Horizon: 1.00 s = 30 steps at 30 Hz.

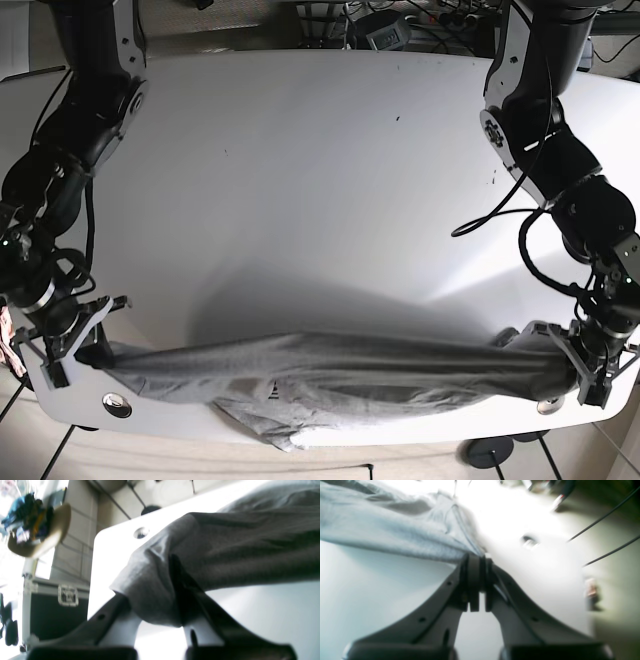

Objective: Fold the T-shirt properly
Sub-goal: 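Lift the shirt with both grippers, drag it and lay it flat, then grasp the shirt side edges midway with both grippers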

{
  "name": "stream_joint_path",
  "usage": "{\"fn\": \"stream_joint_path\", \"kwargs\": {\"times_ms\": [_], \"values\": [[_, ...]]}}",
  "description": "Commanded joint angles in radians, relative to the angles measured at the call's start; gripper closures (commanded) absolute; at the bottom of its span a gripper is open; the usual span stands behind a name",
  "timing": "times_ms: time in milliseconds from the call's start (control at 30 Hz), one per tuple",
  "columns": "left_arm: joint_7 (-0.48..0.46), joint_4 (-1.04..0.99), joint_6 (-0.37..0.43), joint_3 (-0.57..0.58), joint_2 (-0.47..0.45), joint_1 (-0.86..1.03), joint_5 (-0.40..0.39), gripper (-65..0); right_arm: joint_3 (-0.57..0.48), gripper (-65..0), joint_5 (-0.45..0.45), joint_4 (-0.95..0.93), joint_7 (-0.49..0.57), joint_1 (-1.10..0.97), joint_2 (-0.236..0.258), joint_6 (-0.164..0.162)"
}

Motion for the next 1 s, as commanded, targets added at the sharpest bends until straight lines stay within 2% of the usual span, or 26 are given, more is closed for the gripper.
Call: {"fn": "stream_joint_path", "kwargs": {"times_ms": [33,100,200,333,400,567,767,800,833,900,933,967,1000], "values": [[-0.029,0.073,0.006,0.003,-0.008,0.09,-0.015,0.0,0.026,-2.1,0.038,0.053,0.074,-0.125,-0.012,0.0],[-0.052,0.118,0.006,-0.015,-0.005,0.208,-0.015,0.0,0.034,-2.1,0.042,0.065,0.122,-0.258,-0.023,0.0],[-0.144,0.15,0.006,-0.057,0.013,0.386,-0.015,0.0,0.034,-2.1,0.042,0.068,0.191,-0.453,-0.057,0.0],[-0.155,0.153,0.006,-0.113,0.018,0.504,-0.015,0.0,0.034,-2.1,0.048,0.068,0.264,-0.612,-0.065,0.0],[-0.155,0.153,0.006,-0.169,0.021,0.558,-0.015,0.0,0.046,-2.1,0.096,0.068,0.277,-0.685,-0.065,0.0],[-0.155,0.149,0.006,-0.244,0.022,0.639,-0.015,0.0,0.133,-2.1,0.102,0.067,0.278,-0.754,-0.06,0.002],[-0.155,0.187,0.006,-0.242,0.022,0.742,-0.015,0.0,0.176,-2.1,0.099,0.063,0.278,-0.8,-0.055,0.002],[-0.155,0.204,0.006,-0.241,0.022,0.764,-0.015,0.0,0.181,-2.1,0.099,0.063,0.278,-0.809,-0.055,0.013],[-0.153,0.219,0.006,-0.239,0.022,0.787,-0.015,0.0,0.181,-2.2,0.099,0.067,0.278,-0.824,-0.055,0.04],[-0.151,0.227,0.006,-0.239,0.022,0.817,-0.015,-14.4,0.182,-2.5,0.104,0.07,0.277,-0.843,-0.057,0.065],[-0.151,0.228,0.006,-0.239,0.022,0.837,-0.015,-26.1,0.181,-3.3,0.105,0.082,0.274,-0.849,-0.059,0.065],[-0.151,0.228,0.006,-0.238,0.022,0.843,-0.015,-33.3,0.179,-6.0,0.104,0.1,0.272,-0.849,-0.063,0.065],[-0.151,0.224,0.006,-0.23,0.022,0.84,-0.015,-39.7,0.179,-15.2,0.107,0.125,0.27,-0.85,-0.065,0.065]]}}
